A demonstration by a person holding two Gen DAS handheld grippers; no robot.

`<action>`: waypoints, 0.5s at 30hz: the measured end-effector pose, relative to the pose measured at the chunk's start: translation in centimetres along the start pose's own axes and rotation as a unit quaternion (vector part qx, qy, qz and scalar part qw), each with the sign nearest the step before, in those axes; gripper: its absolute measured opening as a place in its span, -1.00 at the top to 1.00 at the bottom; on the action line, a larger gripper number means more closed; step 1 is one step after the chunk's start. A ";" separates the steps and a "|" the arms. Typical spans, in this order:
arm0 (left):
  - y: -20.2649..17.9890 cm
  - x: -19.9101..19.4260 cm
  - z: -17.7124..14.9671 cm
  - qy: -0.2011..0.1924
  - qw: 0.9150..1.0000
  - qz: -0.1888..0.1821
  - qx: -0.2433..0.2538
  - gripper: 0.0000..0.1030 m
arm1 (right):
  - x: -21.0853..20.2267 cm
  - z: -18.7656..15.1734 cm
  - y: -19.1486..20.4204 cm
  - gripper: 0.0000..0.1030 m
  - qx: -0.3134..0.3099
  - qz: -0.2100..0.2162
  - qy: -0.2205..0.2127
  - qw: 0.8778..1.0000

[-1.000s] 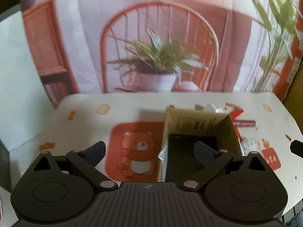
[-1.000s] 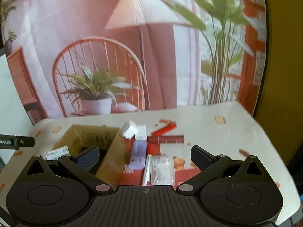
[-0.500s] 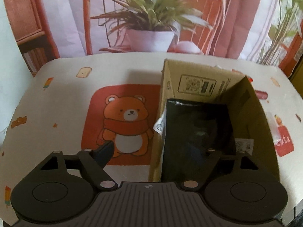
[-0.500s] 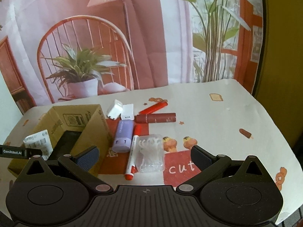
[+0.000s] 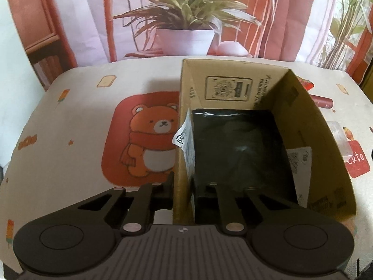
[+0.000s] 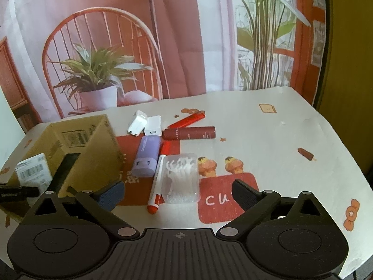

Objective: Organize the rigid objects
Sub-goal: 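Grasp the clear box of floss picks with the right tool while the left tool holds the box rim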

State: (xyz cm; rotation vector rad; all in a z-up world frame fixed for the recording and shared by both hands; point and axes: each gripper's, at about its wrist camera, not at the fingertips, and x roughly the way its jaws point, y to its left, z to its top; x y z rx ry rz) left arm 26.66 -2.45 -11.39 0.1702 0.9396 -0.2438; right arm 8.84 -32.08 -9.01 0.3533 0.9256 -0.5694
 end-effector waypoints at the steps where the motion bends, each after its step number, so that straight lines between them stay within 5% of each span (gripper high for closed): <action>1: 0.1 -0.1 -0.2 0.000 1.000 0.001 -0.004 0.71 | 0.1 -0.1 -0.1 -0.86 0.000 -0.001 0.001 1.000; 15: 1.9 -2.6 -3.4 -0.009 0.996 0.012 -0.084 0.71 | 1.8 -0.8 -0.8 -0.54 -0.022 -0.008 0.007 1.000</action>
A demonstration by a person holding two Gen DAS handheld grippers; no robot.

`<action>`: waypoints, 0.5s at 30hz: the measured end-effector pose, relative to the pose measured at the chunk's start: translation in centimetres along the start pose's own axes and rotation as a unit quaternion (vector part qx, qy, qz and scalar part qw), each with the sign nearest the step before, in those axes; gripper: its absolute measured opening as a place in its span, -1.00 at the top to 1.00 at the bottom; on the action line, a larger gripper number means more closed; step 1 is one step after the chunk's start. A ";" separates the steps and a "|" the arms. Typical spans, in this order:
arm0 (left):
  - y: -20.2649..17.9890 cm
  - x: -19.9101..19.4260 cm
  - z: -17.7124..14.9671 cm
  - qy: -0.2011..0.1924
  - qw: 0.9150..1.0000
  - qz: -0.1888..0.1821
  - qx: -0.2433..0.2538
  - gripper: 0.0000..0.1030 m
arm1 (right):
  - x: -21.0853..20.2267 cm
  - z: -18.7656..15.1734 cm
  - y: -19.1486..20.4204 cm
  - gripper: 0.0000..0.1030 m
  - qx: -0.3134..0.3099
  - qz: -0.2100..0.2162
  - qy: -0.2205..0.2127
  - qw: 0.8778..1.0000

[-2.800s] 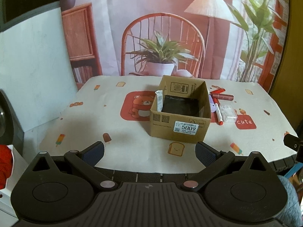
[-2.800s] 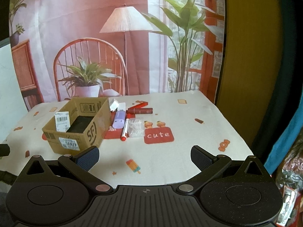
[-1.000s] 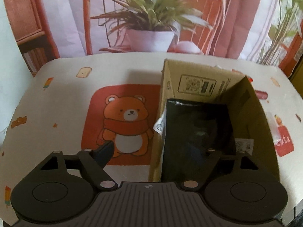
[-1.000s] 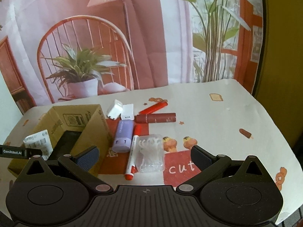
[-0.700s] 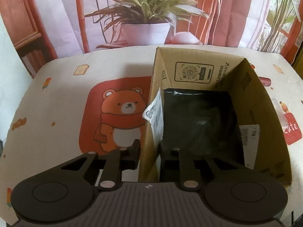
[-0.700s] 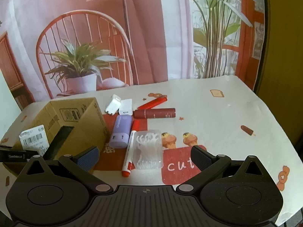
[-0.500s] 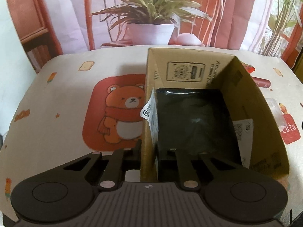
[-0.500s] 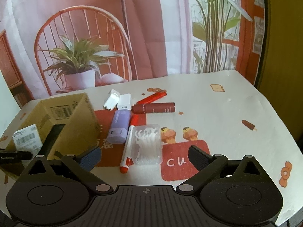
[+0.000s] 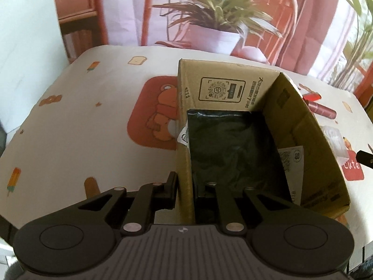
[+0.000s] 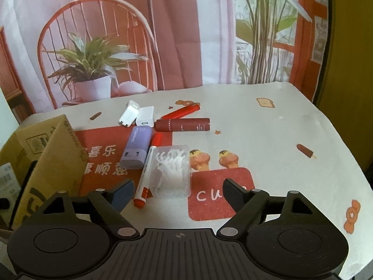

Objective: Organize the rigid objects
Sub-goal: 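Grasp the clear box of floss picks with the right tool while the left tool holds the box rim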

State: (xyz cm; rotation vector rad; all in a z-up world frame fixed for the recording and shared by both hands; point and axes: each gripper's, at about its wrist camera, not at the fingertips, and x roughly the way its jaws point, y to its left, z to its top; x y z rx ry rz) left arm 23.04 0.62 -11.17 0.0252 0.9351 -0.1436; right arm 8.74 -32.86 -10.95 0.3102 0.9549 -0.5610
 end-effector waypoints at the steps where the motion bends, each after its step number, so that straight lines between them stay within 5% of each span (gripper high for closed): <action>1: -0.1 -0.1 -0.2 -0.002 1.000 0.002 -0.003 0.71 | 0.2 0.1 0.0 -0.50 -0.006 -0.001 0.000 1.000; 15: -0.1 -0.4 -0.6 -0.007 1.000 0.010 -0.010 0.71 | 5.5 1.4 0.9 -0.23 -0.053 -0.002 0.005 0.999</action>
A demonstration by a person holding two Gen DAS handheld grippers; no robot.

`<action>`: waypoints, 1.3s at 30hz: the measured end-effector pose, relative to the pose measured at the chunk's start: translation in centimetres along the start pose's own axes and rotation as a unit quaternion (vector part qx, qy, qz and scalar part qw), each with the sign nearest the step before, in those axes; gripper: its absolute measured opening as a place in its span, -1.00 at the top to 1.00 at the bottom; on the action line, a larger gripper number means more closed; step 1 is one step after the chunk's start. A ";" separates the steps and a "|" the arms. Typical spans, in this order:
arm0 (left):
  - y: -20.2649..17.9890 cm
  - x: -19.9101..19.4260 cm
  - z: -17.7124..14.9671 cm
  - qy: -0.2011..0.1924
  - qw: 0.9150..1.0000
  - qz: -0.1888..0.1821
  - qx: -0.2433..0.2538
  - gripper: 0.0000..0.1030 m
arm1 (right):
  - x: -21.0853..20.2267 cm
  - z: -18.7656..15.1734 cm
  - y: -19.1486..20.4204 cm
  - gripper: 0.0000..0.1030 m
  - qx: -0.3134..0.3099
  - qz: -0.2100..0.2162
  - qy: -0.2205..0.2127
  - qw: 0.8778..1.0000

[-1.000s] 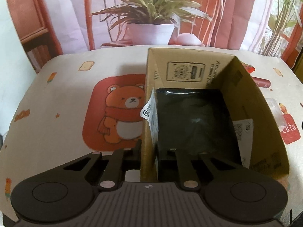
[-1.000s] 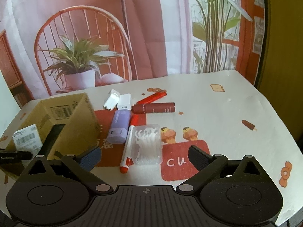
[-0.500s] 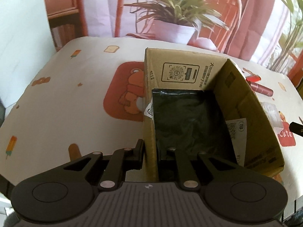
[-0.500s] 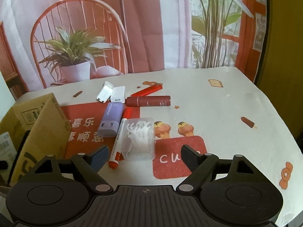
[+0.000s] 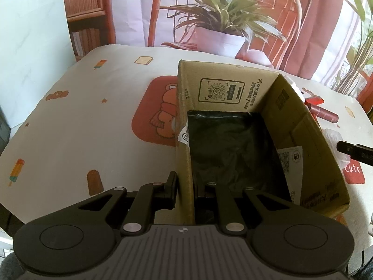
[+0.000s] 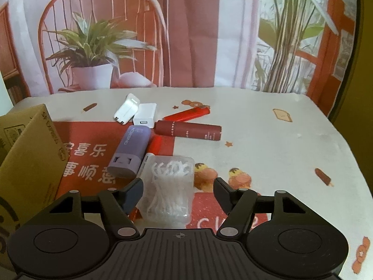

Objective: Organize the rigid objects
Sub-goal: 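Grasp the clear box of floss picks with the right tool while the left tool holds the box rim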

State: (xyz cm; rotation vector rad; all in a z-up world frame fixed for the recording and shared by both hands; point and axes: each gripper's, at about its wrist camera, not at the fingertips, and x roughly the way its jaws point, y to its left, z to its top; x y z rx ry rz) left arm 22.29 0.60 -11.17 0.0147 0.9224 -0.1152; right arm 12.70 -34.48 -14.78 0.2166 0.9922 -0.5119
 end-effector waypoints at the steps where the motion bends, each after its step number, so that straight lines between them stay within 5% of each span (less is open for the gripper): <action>1: 0.0 0.0 0.0 0.000 1.000 0.000 0.000 0.71 | 0.2 0.0 0.0 -0.23 0.000 0.001 0.002 1.000; 14: -0.2 0.0 -0.3 -0.004 1.000 0.003 0.003 0.71 | 2.9 -0.1 0.1 -0.15 0.020 0.007 0.011 1.000; 19: -0.3 0.0 -0.3 -0.005 1.000 0.005 0.003 0.71 | 2.8 -0.2 0.0 -0.01 0.023 0.014 0.013 1.000; 39: 0.1 -0.1 -0.3 -0.008 1.000 0.000 -0.004 0.71 | 1.2 -1.7 0.9 0.05 0.002 -0.003 0.022 1.000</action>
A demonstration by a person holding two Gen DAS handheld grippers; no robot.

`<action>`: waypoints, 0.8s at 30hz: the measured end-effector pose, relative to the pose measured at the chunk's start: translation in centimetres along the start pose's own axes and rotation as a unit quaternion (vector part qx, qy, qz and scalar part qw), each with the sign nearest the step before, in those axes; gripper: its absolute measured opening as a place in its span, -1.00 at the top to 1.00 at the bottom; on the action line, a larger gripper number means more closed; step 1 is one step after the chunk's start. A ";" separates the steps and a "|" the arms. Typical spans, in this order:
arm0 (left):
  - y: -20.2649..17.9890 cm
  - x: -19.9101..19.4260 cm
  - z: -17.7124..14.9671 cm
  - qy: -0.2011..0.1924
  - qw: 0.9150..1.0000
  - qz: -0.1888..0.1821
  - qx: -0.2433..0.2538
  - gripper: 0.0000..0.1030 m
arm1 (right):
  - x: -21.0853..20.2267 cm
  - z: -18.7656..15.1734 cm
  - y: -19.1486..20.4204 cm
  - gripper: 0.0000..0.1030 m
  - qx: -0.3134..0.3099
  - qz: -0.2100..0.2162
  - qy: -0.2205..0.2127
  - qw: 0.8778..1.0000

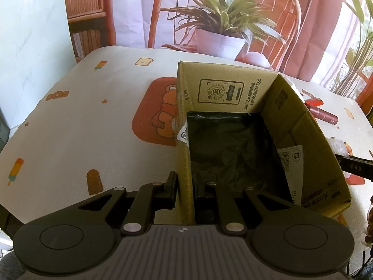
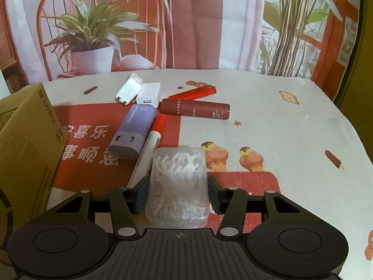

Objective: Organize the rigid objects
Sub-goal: 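Grasp the clear box of floss picks with the right tool while the left tool holds the box rim, then lift the floss pick box with the right tool and lower it into the cardboard box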

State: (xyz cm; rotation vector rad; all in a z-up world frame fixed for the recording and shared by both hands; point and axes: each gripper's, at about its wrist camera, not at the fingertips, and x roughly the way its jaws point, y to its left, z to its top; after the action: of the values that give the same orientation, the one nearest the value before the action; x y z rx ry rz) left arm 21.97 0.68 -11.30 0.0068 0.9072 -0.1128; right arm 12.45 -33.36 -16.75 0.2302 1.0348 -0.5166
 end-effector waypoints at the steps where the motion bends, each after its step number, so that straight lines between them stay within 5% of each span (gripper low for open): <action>1: 0.0 0.0 0.0 0.000 1.000 -0.001 -0.001 0.71 | -0.1 0.0 0.0 0.06 0.002 0.001 -0.001 1.000; 14: 0.4 0.0 0.0 0.000 1.000 -0.008 -0.006 0.71 | -3.3 0.8 -0.7 0.06 0.032 0.024 -0.039 0.998; 24: 0.8 0.3 0.4 0.000 1.000 -0.026 0.000 0.71 | -7.4 4.0 2.5 0.06 0.004 0.073 -0.083 0.994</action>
State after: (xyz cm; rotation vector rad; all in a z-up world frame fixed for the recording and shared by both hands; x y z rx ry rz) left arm 22.53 1.38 -11.37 -0.0174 0.9081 -0.1605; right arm 13.82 -30.71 -8.51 0.2635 0.8468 -0.3996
